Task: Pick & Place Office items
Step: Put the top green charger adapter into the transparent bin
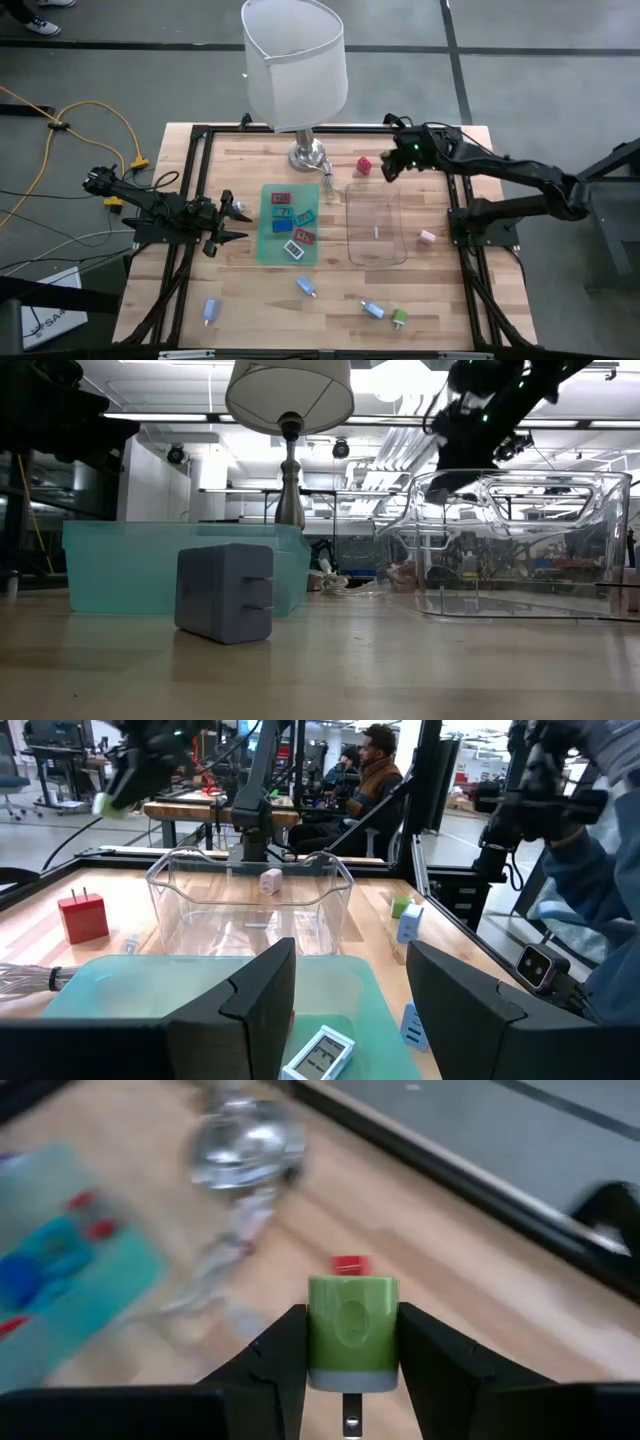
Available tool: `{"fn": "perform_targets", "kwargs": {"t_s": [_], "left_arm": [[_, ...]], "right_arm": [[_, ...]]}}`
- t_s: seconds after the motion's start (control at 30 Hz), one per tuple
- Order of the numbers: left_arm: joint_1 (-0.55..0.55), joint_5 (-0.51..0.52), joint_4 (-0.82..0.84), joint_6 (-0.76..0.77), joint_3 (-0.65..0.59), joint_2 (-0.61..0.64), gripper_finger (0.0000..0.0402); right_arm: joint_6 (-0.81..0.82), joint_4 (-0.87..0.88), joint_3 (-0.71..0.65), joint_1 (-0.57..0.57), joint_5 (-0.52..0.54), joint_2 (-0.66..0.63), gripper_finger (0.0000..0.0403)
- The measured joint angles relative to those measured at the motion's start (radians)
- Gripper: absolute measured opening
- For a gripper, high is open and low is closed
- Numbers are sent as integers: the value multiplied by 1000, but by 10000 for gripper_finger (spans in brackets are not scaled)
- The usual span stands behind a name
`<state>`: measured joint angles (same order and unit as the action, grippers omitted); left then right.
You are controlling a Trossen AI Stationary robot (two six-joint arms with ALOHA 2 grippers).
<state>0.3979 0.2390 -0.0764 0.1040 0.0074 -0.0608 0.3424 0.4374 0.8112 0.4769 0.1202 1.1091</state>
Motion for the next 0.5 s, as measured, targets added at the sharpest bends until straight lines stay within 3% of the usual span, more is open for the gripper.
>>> {"fn": "perform_targets", "kwargs": {"t_s": [0.5], "left_arm": [[0, 0, 0, 0, 0, 0, 186]], "right_arm": [[1, -15, 0, -303, -122, -6, 129]]}}
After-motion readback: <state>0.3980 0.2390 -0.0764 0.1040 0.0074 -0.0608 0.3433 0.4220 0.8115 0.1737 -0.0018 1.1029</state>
